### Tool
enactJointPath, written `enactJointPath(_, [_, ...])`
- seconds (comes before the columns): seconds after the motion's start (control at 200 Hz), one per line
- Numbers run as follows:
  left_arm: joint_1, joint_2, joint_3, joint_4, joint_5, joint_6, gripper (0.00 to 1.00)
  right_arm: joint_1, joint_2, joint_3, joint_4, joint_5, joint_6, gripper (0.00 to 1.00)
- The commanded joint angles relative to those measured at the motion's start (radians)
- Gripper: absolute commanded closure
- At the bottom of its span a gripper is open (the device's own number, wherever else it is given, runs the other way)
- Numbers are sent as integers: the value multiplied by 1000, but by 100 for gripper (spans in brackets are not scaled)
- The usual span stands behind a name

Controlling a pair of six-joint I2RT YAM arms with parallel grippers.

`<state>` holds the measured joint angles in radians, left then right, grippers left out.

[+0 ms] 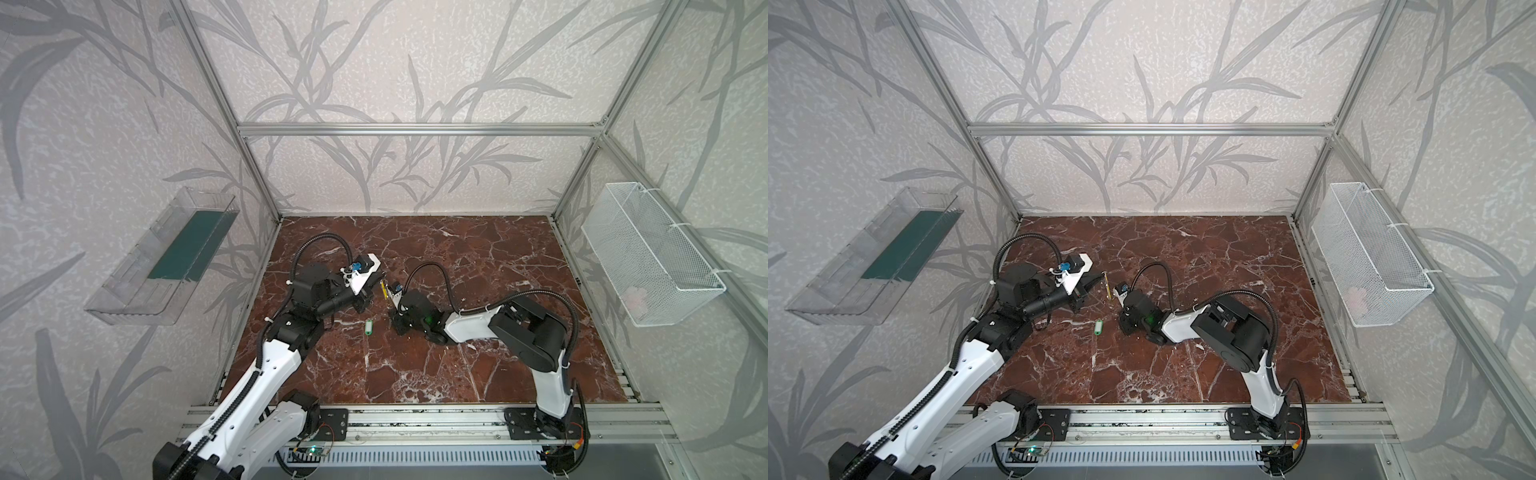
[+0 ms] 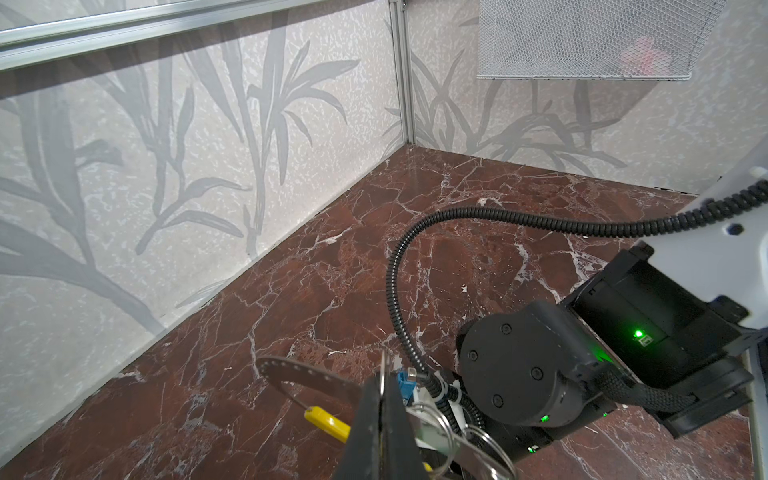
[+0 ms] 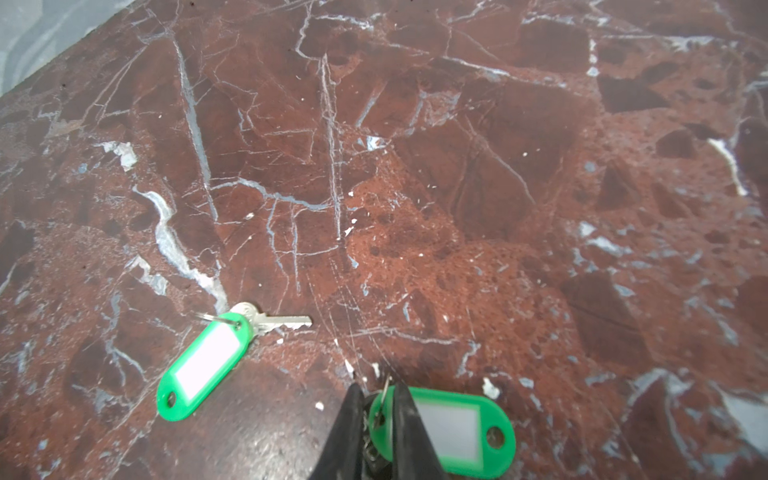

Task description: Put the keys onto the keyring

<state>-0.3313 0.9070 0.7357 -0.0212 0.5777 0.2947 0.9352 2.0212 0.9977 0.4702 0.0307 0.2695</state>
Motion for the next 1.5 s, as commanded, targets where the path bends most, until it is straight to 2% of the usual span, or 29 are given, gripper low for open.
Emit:
enactJointPath(0.0, [6,4,-5,41,22,-8,100,4,17,25,-6,21,-6,85])
enactJointPath(0.275, [6,12,-3,46,26,-9,100,4,-5,6,3,3,-19,100])
enactJointPath(0.515, [8,23,5,75,50,-26,100,4,-130,-93,33,-19,-68,100])
enactJointPath(0.755, [8,30,10,104,83,-48,100,3,-262,-193,-14,-86,-136,100])
enactJointPath(0.965, [8,27,8,93,99,-49,100,3,-341,-219,-194,-70,-167,100])
enactJointPath(1.215, [6,25,4,90,121,-48,100,3,-481,-295,-252,-32,-148,100])
enactJointPath(1.349, [5,26,-4,84,136,-42,100,1,-569,-318,-305,-50,-199,100])
enactJointPath(1.494, [3,21,-15,84,153,-43,100,-6,-663,-308,-437,-92,-265,100])
